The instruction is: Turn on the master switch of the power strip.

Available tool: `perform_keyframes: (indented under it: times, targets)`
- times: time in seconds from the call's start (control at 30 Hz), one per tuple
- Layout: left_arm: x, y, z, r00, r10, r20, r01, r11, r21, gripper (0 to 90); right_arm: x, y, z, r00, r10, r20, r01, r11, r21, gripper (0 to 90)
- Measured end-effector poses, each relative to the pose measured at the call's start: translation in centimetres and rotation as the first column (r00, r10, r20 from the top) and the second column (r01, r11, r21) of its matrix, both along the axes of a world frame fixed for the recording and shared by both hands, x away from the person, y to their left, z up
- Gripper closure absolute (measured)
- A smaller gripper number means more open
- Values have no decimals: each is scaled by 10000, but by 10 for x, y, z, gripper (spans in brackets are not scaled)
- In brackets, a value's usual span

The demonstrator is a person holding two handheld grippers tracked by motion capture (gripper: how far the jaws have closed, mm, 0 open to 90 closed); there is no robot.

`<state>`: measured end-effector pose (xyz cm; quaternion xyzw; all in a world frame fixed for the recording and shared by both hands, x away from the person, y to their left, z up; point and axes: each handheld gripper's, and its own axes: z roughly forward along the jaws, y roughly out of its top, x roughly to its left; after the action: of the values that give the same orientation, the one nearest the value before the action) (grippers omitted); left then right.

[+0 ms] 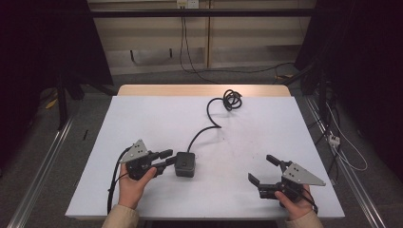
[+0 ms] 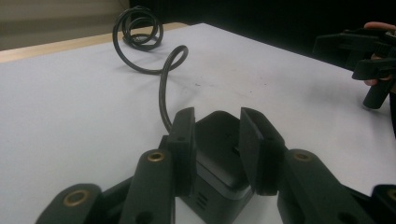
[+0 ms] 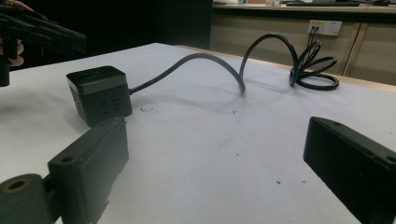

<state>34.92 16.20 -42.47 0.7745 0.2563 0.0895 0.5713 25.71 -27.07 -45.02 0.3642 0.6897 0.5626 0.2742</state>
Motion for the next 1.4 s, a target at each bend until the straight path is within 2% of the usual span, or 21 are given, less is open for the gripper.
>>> perform_keyframes:
  times: [0.67, 1.4]
  targets:
    - [3, -6, 1, 9994, -316, -156, 313, 9994, -146, 759, 0, 0, 0, 10000, 26, 48, -26, 10000, 6, 61]
    - [3, -13, 3, 9980, -619, -123, 621, 9979, 176, 834, 0, 0, 1, 10000, 40, 58, -40, 10000, 8, 62]
